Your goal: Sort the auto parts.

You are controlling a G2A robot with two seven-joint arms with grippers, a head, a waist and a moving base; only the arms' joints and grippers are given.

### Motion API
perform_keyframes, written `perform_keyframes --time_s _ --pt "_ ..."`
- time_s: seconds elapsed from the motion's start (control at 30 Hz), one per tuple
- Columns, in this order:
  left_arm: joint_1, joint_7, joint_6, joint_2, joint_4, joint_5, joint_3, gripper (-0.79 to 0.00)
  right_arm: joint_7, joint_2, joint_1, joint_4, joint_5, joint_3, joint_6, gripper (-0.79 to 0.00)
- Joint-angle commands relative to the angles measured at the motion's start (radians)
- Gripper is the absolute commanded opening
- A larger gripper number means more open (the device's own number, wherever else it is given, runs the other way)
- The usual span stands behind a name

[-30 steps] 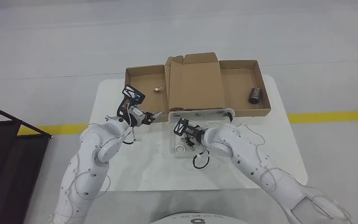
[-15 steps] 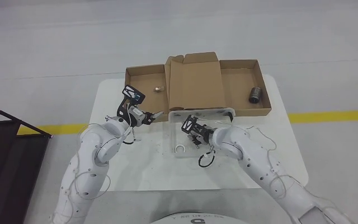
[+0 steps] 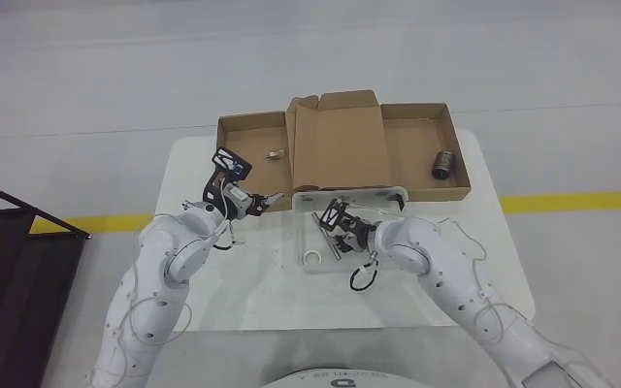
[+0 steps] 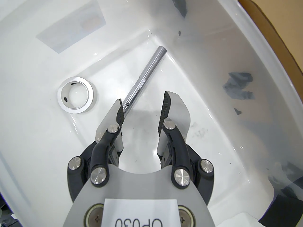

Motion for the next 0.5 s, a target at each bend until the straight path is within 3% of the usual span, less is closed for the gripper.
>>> perform_keyframes --time_s 0.0,0.47 --pt "0.000 0.000 0.000 0.000 0.000 0.000 0.000 0.000 0.003 -0.005 0.013 0.009 0.004 -0.016 -0.004 -0.431" --pt "0.000 0.000 0.000 0.000 0.000 0.000 0.000 0.000 0.007 -0.038 0.087 0.091 0.009 -0.105 0.029 -0.443"
